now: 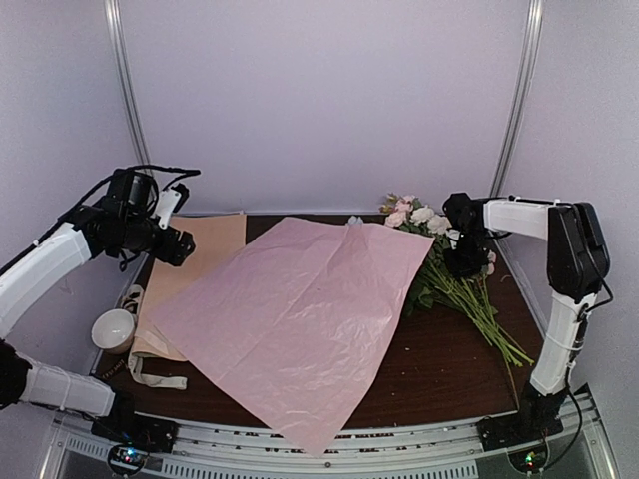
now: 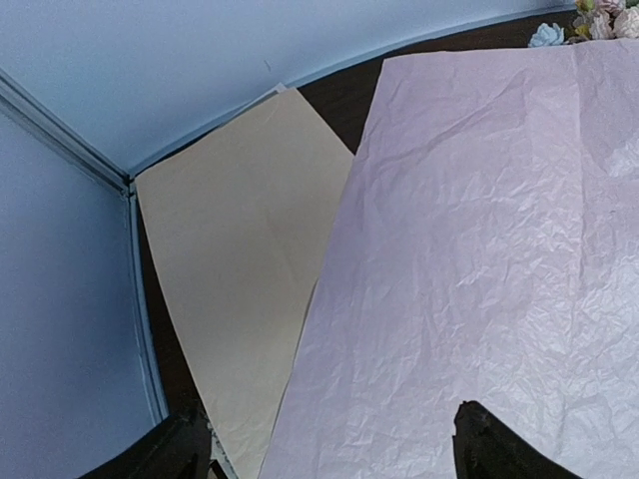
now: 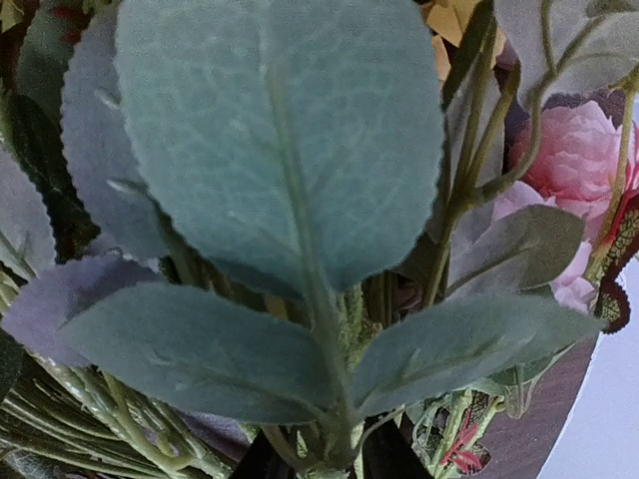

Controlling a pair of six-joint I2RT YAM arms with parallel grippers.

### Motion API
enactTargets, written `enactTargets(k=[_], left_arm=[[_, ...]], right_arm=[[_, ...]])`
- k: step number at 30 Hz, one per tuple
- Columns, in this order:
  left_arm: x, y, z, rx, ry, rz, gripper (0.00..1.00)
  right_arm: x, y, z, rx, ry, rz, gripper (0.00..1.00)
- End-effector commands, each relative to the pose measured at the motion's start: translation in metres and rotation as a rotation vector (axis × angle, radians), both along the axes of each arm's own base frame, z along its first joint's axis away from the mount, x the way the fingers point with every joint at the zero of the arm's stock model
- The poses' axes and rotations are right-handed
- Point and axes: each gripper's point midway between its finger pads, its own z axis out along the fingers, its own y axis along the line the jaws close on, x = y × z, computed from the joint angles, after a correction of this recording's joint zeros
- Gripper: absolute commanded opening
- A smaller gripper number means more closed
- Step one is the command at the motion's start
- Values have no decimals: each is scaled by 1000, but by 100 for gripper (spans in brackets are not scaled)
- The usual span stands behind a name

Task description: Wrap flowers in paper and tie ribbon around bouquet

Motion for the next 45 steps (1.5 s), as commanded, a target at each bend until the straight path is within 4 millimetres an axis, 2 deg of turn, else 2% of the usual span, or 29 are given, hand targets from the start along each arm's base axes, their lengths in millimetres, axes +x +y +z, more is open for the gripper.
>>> enactTargets(k=[1, 6, 10, 13, 17, 20, 23, 24, 26, 29, 32, 35, 38, 40, 45], left_arm=[[24, -25, 15, -89, -67, -65, 86], [32, -42, 18, -114, -58, -114, 85], [36, -51, 19, -125, -57, -140, 85], [33, -55, 11, -137, -48, -159, 86], [24, -60, 2, -145, -17, -196, 91], [21, -59, 5, -137, -31, -201, 92], [20, -59, 9, -140, -42, -202, 93], [19, -58, 9, -140, -44, -201, 93], [18, -58, 8, -141, -42, -201, 93], [19, -56, 8, -136, -44, -187, 93], [23, -46, 7, -111, -51, -128, 93], [25, -36, 4, -80, -41, -75, 93], [25, -33, 3, -72, -38, -61, 93], [25, -33, 1, -74, -34, -57, 94], [27, -33, -6, -65, -5, -49, 94]], right_arm=[[6, -8, 13, -51, -35, 15, 18], [7, -18, 39, -134, -112, 21, 0], [4, -34, 68, -211, -185, -18, 0], [0, -48, 100, -270, -271, -58, 0], [-11, -71, 160, -363, -436, -155, 0], [-24, -84, 217, -405, -604, -223, 0], [-43, -84, 276, -399, -781, -253, 0], [-46, -76, 290, -349, -836, -233, 0], [-46, -41, 310, -128, -930, -116, 0], [-51, 43, 332, 316, -989, 140, 0], [-66, 124, 351, 596, -926, 349, 0], [-74, 200, 352, 831, -823, 436, 0], [-79, 280, 337, 1040, -654, 497, 0], [-70, 320, 312, 1081, -528, 471, 0], [-44, 389, 235, 1085, -320, 367, 0]])
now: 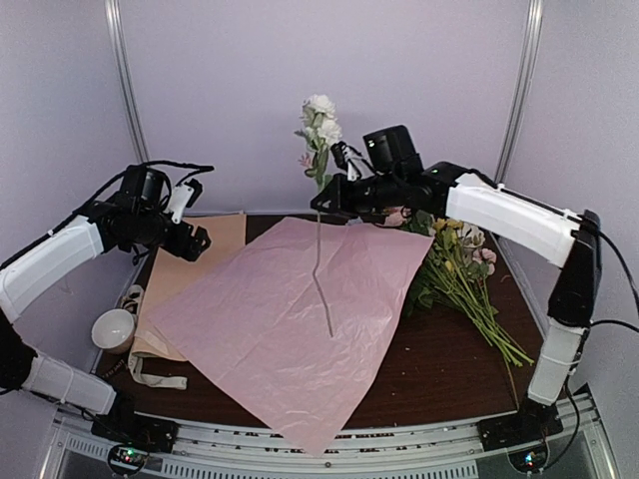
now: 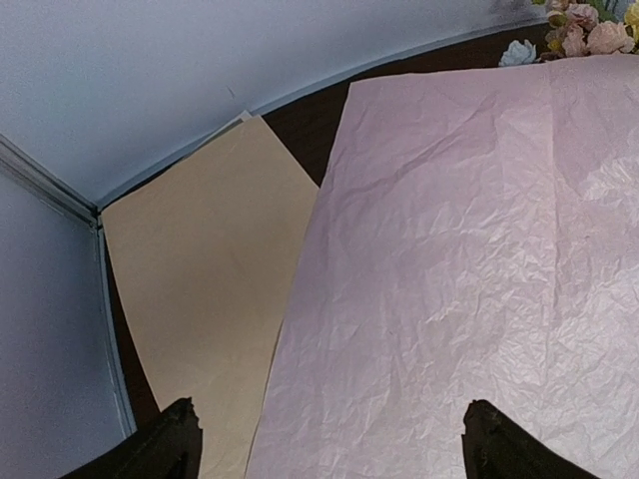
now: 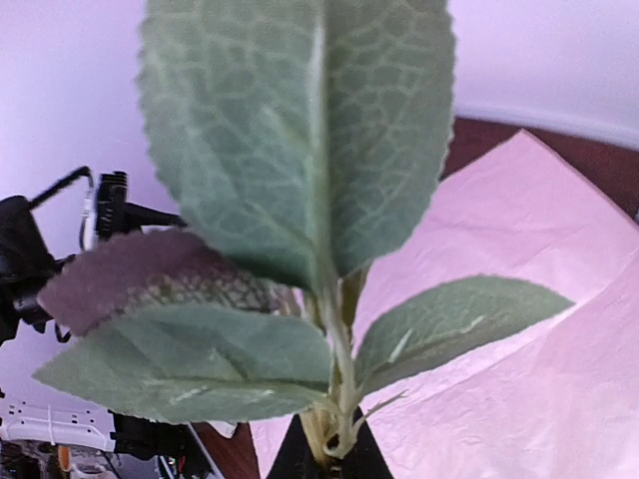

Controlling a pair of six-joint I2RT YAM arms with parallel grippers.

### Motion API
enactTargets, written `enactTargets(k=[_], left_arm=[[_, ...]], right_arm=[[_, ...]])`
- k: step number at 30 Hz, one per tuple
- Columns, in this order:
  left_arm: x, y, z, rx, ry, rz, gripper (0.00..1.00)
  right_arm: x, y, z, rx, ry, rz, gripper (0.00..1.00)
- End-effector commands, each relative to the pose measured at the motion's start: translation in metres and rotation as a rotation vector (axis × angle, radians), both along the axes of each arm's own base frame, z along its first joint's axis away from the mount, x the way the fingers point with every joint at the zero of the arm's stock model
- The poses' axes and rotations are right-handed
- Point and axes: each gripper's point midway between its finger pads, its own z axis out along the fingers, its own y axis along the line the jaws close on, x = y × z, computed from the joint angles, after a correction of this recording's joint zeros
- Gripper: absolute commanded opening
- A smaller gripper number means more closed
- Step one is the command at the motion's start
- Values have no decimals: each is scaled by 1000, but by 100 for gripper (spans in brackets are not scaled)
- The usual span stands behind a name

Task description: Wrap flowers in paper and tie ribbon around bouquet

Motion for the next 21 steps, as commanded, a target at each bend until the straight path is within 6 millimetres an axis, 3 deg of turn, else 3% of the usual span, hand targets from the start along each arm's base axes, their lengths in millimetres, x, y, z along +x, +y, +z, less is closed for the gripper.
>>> enactTargets(k=[1, 4, 7, 8, 11, 14, 17, 19, 21], left_arm=[[3, 1, -2, 6, 9, 22, 94], [4, 2, -5, 13, 19, 27, 94], [4, 0, -8, 13, 33, 21, 94], [4, -1, -9, 12, 39, 18, 94], [4, -1, -12, 14, 49, 15, 94], [4, -2, -14, 13, 57, 15, 94], [5, -3, -17, 14, 66, 12, 94], [5, -3, -18, 14, 71, 10, 94], [5, -3, -19, 15, 74, 12, 94]], right_arm=[[5, 58, -55, 44, 229, 41, 0], [15, 79, -108, -26, 305, 40, 0], [30, 84, -140, -80, 319, 7, 0], [32, 81, -155, -122, 323, -11, 4], [45, 67, -166, -213, 306, -61, 34], [57, 36, -150, -285, 240, -116, 45], [65, -9, -107, -323, 137, -159, 47], [66, -53, -89, -387, 84, -213, 47], [71, -116, -83, -483, 64, -319, 47]])
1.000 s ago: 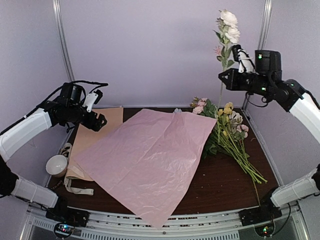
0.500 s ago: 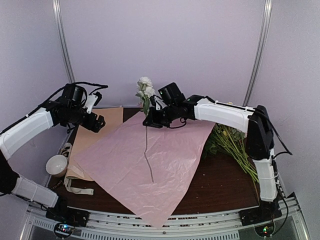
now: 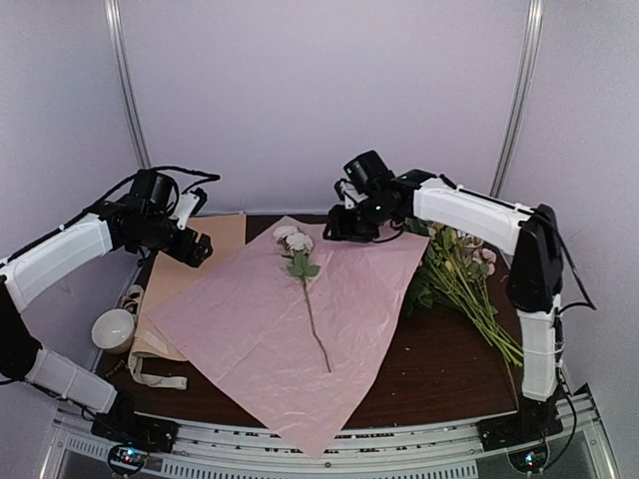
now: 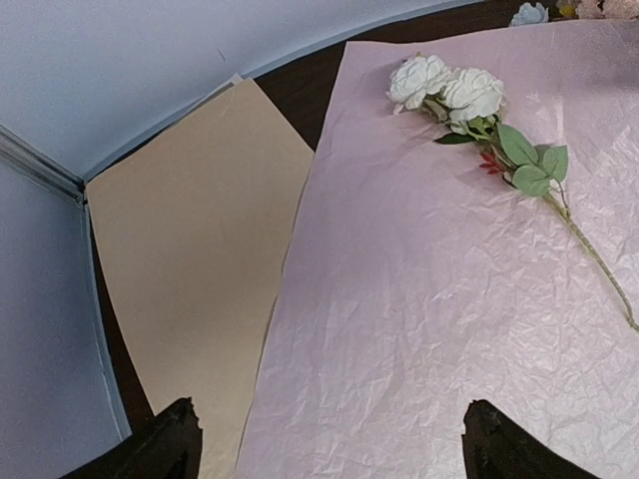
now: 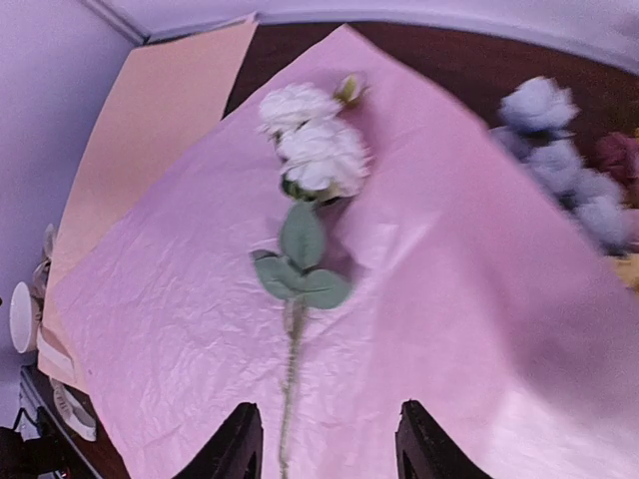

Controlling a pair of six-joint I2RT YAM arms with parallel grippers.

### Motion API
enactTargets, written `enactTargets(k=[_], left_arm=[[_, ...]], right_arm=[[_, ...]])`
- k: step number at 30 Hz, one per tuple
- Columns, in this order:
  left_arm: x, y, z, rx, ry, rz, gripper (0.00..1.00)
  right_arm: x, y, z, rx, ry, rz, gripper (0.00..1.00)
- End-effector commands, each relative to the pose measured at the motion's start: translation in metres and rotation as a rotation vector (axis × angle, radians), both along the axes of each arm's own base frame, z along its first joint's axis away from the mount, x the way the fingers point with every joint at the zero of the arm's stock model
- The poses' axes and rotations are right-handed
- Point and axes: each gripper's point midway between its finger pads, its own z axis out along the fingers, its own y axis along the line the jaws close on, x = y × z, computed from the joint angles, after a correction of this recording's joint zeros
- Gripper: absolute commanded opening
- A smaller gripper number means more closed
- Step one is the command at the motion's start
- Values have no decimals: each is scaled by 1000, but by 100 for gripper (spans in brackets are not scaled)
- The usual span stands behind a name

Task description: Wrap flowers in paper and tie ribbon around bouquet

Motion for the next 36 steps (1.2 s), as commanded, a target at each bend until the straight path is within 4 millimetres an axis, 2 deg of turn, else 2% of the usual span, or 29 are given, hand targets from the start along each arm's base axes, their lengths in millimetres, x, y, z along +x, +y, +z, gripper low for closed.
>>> enactTargets(k=[1, 3, 4, 6, 8, 11, 15, 19, 24, 28, 31, 34, 36], left_arm=[[3, -5, 6, -18, -4, -3, 94], [3, -5, 6, -18, -3, -3, 94], [3, -5, 6, -19, -4, -4, 94], [3, -5, 6, -19, -1, -5, 94], [3, -6, 4, -19, 3, -5, 94], [4, -6, 3, -21, 8, -6, 94], [4, -7, 0, -20, 15, -7, 94], [5, -7, -4, -14, 27, -6, 94], [5, -7, -8, -9, 42, -5, 94], [6, -8, -11, -8, 50, -7, 94], [6, -8, -11, -10, 51, -10, 94], [6, -8, -12, -10, 53, -9, 94], [6, -9, -12, -12, 56, -12, 94]], right_arm=[[12, -143, 64, -211, -169, -191, 45], [5, -208, 35, -289, -96, -287, 43], [1, -235, 27, -298, -65, -324, 42], [-12, -279, -10, -341, 50, -370, 42], [-24, -307, -40, -402, 139, -385, 42], [-29, -336, -71, -503, 183, -426, 39], [-27, -349, -99, -606, 234, -419, 35], [-22, -368, -114, -738, 255, -442, 29], [-22, -372, -126, -777, 272, -430, 22], [-19, -374, -123, -796, 258, -431, 20], [-17, -374, -112, -802, 246, -414, 20], [-13, -359, -87, -711, 194, -366, 19], [-8, -357, -68, -680, 139, -374, 21]])
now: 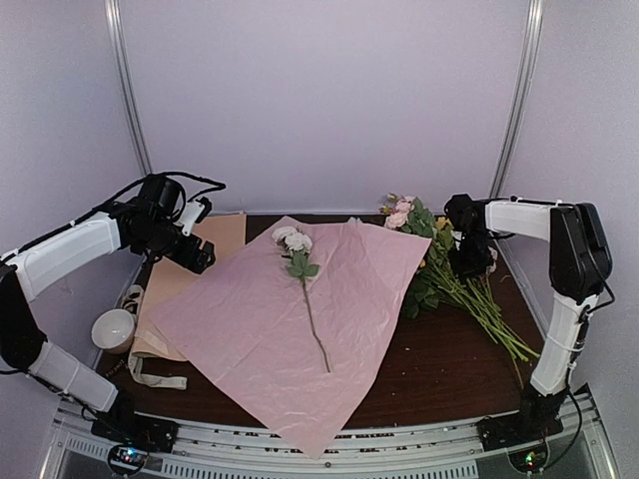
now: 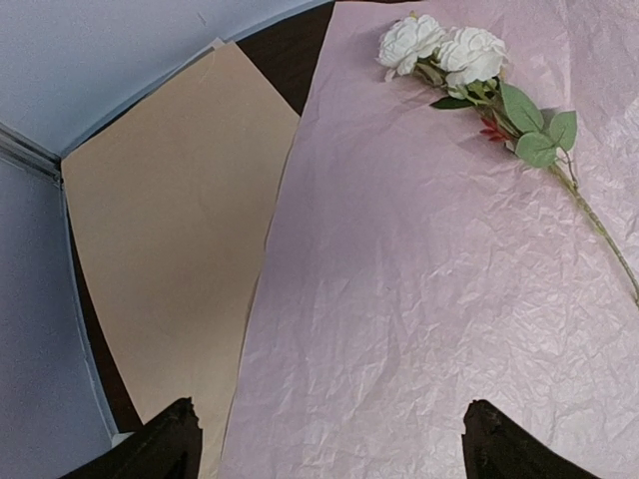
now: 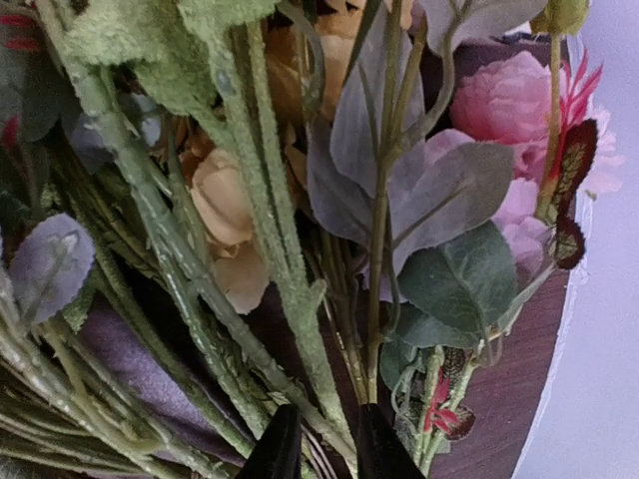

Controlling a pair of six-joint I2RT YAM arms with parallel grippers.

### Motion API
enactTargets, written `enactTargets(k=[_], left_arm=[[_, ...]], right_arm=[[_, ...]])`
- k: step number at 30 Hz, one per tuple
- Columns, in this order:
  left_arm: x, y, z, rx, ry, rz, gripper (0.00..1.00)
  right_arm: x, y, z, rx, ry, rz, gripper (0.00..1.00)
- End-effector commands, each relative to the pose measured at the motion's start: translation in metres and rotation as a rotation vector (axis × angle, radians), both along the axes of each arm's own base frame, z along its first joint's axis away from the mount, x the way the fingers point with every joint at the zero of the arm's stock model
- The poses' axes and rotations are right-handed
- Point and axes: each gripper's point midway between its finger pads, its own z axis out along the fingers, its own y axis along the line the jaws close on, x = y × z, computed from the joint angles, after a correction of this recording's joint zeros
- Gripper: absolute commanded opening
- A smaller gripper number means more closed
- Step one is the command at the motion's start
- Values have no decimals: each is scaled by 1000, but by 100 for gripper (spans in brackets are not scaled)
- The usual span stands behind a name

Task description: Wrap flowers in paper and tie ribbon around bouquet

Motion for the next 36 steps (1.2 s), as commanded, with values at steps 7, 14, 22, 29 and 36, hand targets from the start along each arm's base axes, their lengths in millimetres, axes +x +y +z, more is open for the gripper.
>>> enactTargets(k=[7, 14, 22, 29, 36], left_arm=[[8, -6, 11, -23, -26, -4, 94], [8, -6, 8, -18, -16, -3, 93], [8, -7, 7, -20, -12, -5, 93], [7, -8, 7, -24, -9, -13, 95], [3, -18, 18, -68, -37, -58, 98]], right_arm=[[18, -8, 32, 12, -51, 15, 23], [25, 1, -2, 57, 16, 33, 23], [16, -8, -22, -8, 86, 29, 19], [19, -16, 26, -47, -33, 12, 0], [12, -37, 115, -114, -263, -74, 0]])
